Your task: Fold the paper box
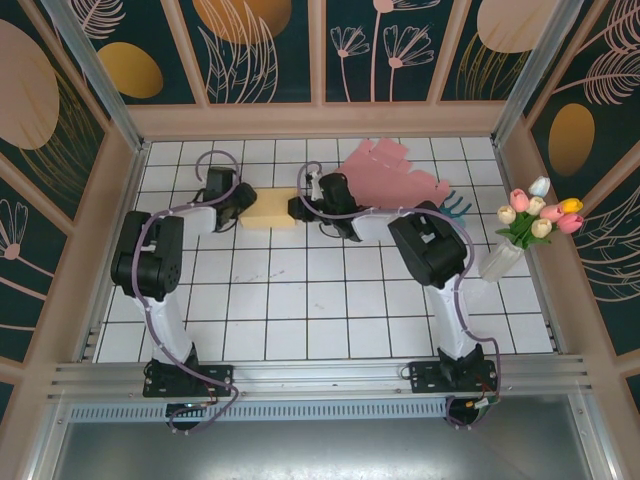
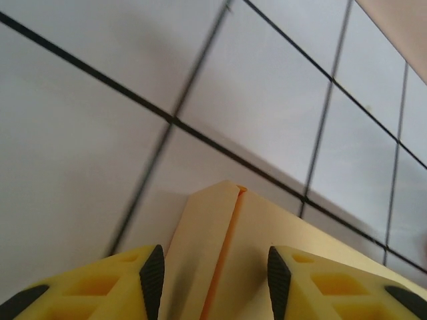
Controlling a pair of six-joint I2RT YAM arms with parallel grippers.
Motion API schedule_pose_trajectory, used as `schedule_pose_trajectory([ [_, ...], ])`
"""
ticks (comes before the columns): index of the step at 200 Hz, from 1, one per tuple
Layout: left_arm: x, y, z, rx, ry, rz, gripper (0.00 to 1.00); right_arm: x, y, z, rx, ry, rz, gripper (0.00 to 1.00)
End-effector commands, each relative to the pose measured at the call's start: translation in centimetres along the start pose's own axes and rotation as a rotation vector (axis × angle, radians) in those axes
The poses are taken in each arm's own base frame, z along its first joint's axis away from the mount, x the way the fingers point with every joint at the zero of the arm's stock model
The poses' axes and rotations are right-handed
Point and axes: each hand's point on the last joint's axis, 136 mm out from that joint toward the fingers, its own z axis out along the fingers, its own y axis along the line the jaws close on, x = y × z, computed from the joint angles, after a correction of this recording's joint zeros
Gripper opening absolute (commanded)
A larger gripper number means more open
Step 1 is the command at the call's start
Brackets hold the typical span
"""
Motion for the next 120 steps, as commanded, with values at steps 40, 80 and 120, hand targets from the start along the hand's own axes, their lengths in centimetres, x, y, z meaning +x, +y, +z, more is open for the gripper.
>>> schedule_pose_trajectory([
  [40, -3.7, 4.8, 1.9, -0.129, 0.002, 0.014, 0.53, -1.5, 2.6, 3.0, -0.068, -0.038, 0.013, 0.45],
  [80, -6.8, 3.8, -2.6, -0.130, -0.141, 0.036, 0.60, -3.0, 0.4, -0.1, 0.163, -0.034, -0.132, 0.49],
  [120, -7.3, 0.0, -9.7, 0.050, -0.217, 0.005, 0.64, -3.2, -3.5, -4.2, 0.490, 0.112, -0.478, 0.50],
])
